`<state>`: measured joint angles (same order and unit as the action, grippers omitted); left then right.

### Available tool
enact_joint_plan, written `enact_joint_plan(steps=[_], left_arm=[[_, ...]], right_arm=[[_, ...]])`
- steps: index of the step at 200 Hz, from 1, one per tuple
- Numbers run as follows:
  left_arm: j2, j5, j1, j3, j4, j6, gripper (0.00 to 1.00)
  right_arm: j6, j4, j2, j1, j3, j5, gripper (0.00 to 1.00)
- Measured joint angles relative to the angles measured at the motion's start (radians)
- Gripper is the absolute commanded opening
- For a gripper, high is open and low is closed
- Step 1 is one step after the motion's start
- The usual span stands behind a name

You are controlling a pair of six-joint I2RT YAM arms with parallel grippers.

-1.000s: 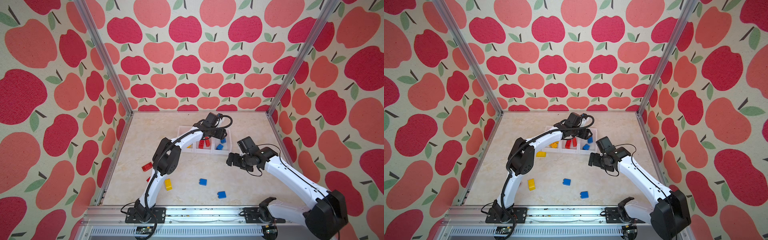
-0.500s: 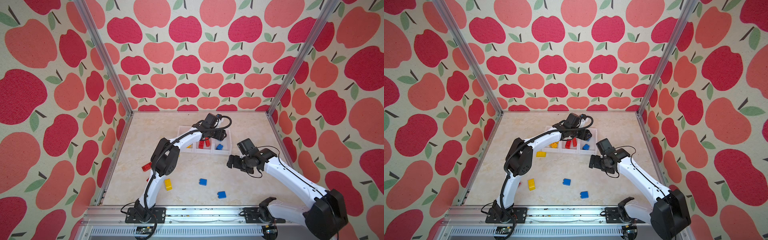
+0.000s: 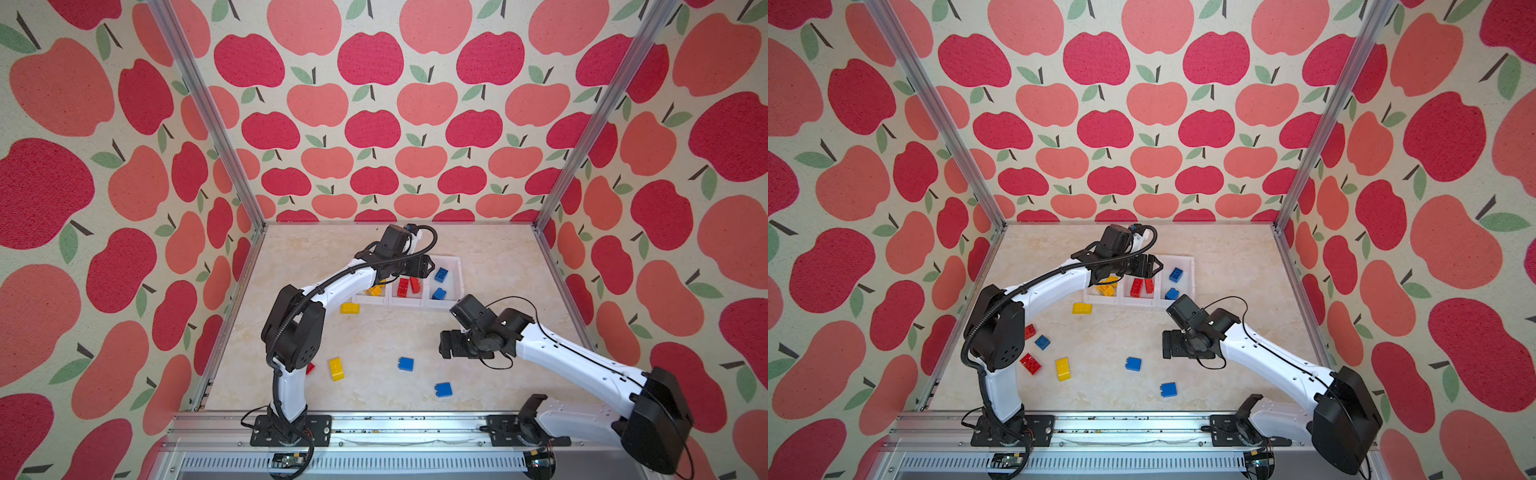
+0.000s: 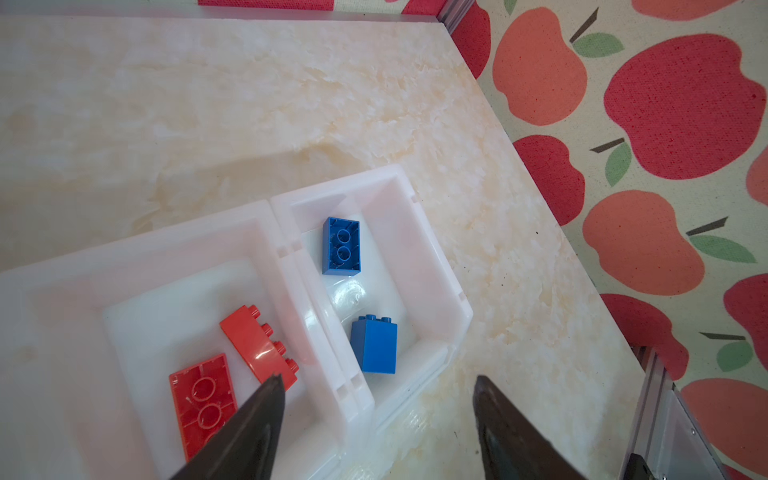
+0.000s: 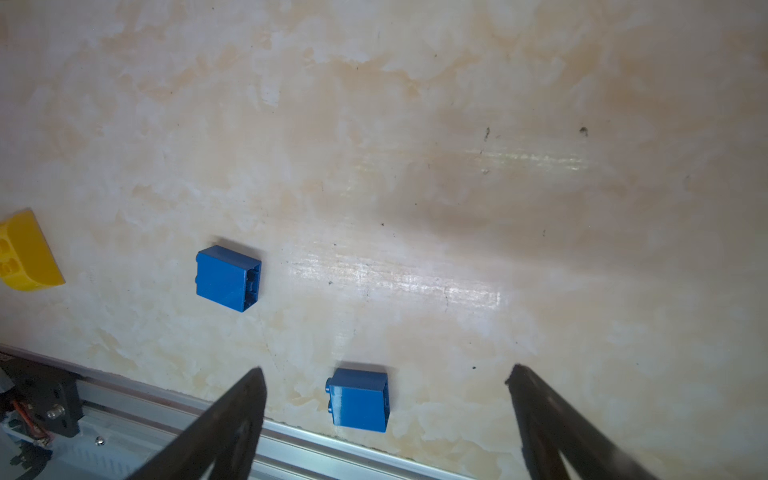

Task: Sort the legos into containers by color
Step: 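Move the right gripper down to a blue brick near the robot and close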

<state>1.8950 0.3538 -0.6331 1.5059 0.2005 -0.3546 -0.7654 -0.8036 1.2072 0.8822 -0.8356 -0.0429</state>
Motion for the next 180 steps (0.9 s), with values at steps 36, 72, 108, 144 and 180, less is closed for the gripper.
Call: enact_joint_plan(steps=[36, 72, 108, 144, 180], left_arm=[[-0.096, 0.003, 0.034, -0.141, -0.021, -0.026, 0.76], [-0.173, 0.003, 0.074, -0.233, -0.023, -0.041, 0.79], [-0.234, 0.004, 0.103, -0.29, -0.026, -0.047, 0.8], [-0.27, 0.013, 0.117, -0.33, -0.026, -0.048, 0.81], [-0.309, 0.015, 0.129, -0.369, -0.025, -0.048, 0.81]], right_arm=[[-0.074, -0.002, 0.031, 0.154, 0.016, -0.039, 0.88], [-0.175, 0.002, 0.081, 0.292, 0.037, -0.064, 0.83], [-0.262, 0.026, 0.143, 0.376, 0.054, -0.078, 0.79], [-0.327, 0.043, 0.194, 0.394, 0.056, -0.08, 0.72], [-0.371, 0.053, 0.196, 0.394, 0.077, -0.081, 0.67]])
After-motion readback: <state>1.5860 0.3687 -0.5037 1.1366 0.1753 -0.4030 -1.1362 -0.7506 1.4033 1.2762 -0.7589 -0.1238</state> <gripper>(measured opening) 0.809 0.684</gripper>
